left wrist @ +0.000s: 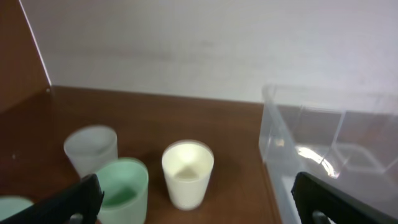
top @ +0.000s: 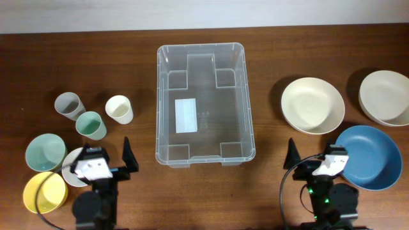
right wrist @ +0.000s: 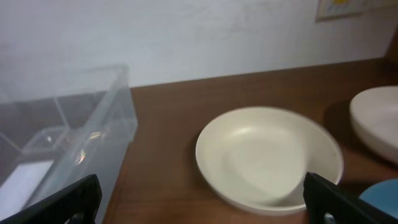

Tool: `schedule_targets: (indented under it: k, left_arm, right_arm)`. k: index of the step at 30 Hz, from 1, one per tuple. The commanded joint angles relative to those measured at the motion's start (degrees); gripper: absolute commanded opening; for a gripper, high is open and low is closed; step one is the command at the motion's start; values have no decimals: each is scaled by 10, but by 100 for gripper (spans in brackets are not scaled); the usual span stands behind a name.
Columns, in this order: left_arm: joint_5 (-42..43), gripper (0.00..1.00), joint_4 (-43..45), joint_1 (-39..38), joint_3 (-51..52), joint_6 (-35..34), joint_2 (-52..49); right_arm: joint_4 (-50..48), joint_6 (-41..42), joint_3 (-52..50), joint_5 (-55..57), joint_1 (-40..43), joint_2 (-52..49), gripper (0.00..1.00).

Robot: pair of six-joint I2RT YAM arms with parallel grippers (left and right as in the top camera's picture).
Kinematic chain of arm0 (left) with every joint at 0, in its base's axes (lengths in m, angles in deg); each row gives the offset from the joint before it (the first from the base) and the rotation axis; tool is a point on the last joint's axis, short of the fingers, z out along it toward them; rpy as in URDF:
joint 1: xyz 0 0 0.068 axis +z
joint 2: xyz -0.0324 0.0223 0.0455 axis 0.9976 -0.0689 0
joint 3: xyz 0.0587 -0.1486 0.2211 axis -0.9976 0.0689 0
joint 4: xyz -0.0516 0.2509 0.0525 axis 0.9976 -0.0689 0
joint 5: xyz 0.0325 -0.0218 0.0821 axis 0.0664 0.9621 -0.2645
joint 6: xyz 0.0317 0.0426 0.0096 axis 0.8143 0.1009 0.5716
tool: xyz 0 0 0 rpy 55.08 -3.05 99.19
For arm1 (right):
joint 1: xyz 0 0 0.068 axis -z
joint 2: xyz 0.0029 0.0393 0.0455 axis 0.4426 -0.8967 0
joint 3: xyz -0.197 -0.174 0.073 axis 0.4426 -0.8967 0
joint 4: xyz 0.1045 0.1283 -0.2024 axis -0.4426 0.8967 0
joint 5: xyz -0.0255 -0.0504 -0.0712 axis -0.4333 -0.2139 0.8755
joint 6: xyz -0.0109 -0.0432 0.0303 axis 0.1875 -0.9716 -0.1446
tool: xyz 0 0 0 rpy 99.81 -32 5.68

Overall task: Pack container
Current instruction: 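Move the right gripper to the cream bowl on the right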

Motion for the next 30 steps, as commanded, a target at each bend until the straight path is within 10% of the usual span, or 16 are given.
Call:
schedule_targets:
  k: [1, 19, 30]
  left_arm:
    - [-7, 99, -21, -3, -96, -7, -102]
    - [-3, 99, -282, -3, -482, -7, -507]
    - [-3, 99, -278, -3, -482, -8, -508]
  right_arm:
    - [20, 6, 94, 36, -3, -80, 99]
    - [398, -4, 667, 3, 29, -674, 99]
    - [382, 82, 719, 64, 28, -811, 99]
